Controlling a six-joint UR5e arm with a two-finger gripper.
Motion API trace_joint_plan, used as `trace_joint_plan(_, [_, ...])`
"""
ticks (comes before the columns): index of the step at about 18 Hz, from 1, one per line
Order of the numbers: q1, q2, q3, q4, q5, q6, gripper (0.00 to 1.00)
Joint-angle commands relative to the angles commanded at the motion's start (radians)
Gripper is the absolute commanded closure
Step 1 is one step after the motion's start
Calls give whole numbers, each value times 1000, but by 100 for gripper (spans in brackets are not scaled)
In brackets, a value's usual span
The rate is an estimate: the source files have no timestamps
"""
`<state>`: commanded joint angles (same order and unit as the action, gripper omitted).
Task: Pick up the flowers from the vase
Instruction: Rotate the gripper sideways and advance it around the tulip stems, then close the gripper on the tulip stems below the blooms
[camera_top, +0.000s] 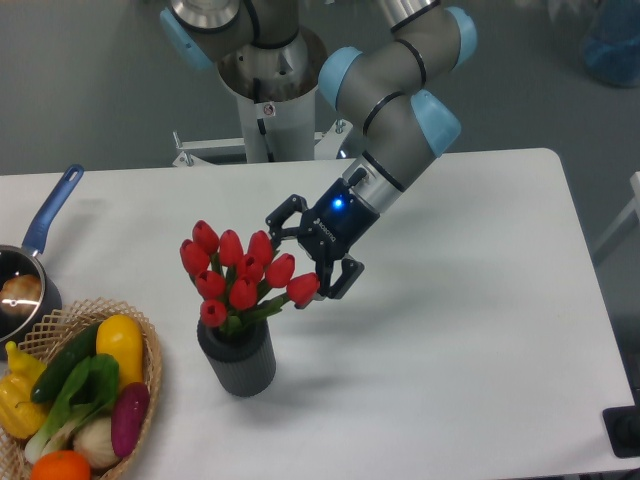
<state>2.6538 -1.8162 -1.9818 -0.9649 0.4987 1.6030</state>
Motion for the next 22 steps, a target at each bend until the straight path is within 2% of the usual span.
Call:
trace_joint_plan(5, [0, -14, -18, 0, -112, -2, 0])
trace_joint_plan(10, [-2, -14, -12, 3, -114, 9, 0])
trace_joint_plan(17, [-14, -31, -2, 54, -114, 9, 0])
trace_joint_plan(22, [-23, -44, 15, 60, -114, 3, 0])
